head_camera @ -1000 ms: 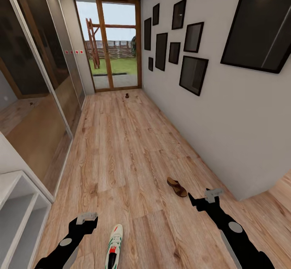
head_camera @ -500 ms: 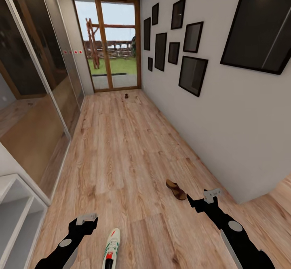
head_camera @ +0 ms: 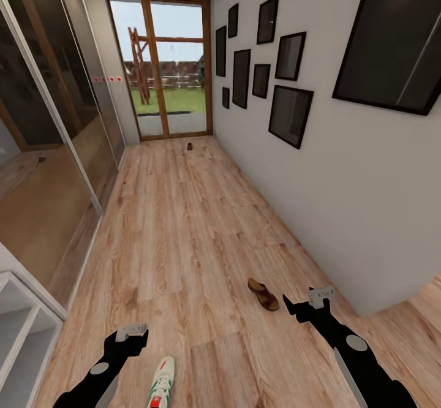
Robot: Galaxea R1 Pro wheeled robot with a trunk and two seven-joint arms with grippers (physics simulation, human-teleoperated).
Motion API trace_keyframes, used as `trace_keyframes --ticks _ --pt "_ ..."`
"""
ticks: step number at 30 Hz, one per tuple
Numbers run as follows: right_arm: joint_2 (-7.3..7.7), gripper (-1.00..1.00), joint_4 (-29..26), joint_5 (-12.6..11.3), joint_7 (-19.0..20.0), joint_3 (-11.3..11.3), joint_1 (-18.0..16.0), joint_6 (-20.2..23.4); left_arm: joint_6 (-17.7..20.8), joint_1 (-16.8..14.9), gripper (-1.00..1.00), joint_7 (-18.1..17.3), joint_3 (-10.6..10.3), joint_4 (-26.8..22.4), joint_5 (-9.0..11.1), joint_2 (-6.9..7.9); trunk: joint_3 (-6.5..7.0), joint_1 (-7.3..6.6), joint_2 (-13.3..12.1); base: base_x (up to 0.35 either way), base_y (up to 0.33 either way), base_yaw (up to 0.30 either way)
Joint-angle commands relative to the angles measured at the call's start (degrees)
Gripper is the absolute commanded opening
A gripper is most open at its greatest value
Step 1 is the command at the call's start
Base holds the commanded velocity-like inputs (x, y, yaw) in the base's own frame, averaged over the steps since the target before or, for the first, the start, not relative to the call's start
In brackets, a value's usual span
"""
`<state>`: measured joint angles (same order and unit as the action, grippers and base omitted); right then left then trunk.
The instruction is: Pick up the two gym shoes and the two sandals from the corridor floor and place them onto the hallstand (shoe rack) in the corridor, making sure they are on the rack and not on the floor. Arrange them so the two gym shoes are next to each other and the two sandals are next to each other.
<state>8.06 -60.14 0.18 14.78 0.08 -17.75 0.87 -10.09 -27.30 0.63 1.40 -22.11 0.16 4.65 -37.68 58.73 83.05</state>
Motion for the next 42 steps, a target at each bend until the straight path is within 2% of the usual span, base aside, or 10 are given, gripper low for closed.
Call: trace_keyframes --ticks 1,9,22,42 --pt "0.02 1.0 0.0 0.0 0.2 0.0 0.0 0.1 -0.2 0.0 1.0 0.1 0.0 0.0 0.0 -0.02 -0.05 0.0 0.0 0.018 -0.012 0.0" --pt "0.02 1.0 0.0 0.0 0.2 0.0 0.0 0.1 -0.2 0.0 1.0 0.1 0.0 0.0 0.0 -0.24 -0.05 0.0 0.0 -0.074 -0.004 0.0" --pt "0.02 1.0 -0.2 0.1 0.1 0.1 0.0 0.1 -0.2 -0.1 1.0 0.1 0.0 0.0 0.0 -0.45 -0.05 0.0 0.0 -0.31 0.0 0.0" --pt "0.02 1.0 -0.5 0.0 0.2 0.0 0.0 0.3 -0.2 -0.1 1.0 0.0 -0.1 0.0 0.0 -0.61 -0.05 0.0 0.0 -0.023 0.0 0.0"
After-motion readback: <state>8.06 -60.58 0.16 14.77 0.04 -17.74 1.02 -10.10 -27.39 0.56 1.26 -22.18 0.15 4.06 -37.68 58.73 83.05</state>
